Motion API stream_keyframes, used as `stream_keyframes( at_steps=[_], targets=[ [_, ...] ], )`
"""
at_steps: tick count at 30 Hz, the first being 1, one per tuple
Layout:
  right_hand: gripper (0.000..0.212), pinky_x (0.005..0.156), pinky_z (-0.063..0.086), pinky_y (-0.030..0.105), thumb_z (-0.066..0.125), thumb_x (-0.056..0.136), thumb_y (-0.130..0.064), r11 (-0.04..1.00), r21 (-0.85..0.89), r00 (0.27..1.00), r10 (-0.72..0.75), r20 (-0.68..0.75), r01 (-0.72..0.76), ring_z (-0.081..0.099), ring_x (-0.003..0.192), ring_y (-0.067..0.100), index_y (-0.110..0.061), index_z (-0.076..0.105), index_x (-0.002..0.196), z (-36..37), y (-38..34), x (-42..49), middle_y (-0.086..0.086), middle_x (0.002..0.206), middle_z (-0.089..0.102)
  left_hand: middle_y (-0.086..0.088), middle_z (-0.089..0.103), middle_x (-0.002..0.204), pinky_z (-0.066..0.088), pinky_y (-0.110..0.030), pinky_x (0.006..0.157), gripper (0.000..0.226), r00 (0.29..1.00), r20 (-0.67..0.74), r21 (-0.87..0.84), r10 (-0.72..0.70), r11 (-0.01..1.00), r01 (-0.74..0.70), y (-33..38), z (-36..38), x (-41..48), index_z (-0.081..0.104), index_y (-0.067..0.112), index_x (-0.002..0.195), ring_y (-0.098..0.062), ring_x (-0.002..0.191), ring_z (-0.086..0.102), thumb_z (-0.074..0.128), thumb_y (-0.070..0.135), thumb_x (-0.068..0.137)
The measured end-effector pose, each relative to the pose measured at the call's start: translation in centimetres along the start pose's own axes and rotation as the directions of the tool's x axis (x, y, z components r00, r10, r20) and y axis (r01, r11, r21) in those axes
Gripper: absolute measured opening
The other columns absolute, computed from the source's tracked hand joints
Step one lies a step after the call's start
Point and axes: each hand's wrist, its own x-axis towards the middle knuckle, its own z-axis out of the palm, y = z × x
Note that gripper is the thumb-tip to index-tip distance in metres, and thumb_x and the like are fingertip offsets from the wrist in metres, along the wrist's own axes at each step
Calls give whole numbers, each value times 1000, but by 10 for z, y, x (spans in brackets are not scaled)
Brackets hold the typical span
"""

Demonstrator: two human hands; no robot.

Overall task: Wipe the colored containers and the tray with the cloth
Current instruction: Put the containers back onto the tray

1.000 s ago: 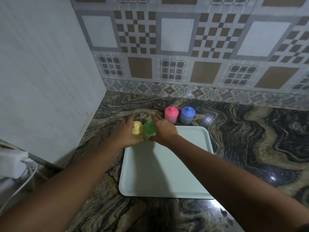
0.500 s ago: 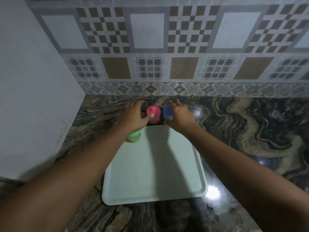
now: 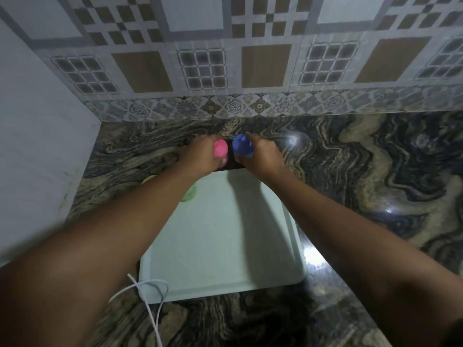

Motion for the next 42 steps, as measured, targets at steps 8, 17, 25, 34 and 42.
stream_keyframes(
  at_steps=[8,17,25,34,42],
  targets=[
    [54,85,54,38,81,78,-32,996,88,998,-10,-66,16,67,107,34,-16,66,127,4,-1,0,13,117,71,-13,68,113,52,-34,83,52,999,-36,-88,-7,996,4,5,-5,-2,66,17,118,-32,104,64,81,29,69],
    [57,81,56,37,83,73,-39,986,113,980,-104,-169,124,69,101,30,-19,68,124,-6,-18,-29,8,110,75,-12,67,111,51,-36,84,55,991,-116,-117,63,990,-77,7,-33,-38,65,17,115,-31,101,63,70,38,64],
    [52,83,50,34,79,78,-28,994,56,995,-90,-50,92,66,109,29,-22,66,128,2,-24,-75,7,117,73,2,66,119,39,-51,101,68,990,-136,119,33,993,-17,-9,-20,-87,61,33,121,-31,117,52,61,61,59],
    [57,80,52,36,77,76,-26,994,100,999,-51,-12,52,67,107,30,-20,62,131,18,-23,-84,6,119,72,6,64,124,18,-53,106,57,991,-133,190,-21,981,46,-11,3,-98,59,34,117,-25,133,38,69,62,68],
    [68,88,54,41,79,78,-29,992,107,998,-60,-14,61,64,116,32,-17,55,140,25,-15,-81,9,129,67,7,65,123,20,-49,101,58,989,-147,182,-26,982,52,-17,6,-96,57,35,113,-23,132,39,68,67,66]
  ],
)
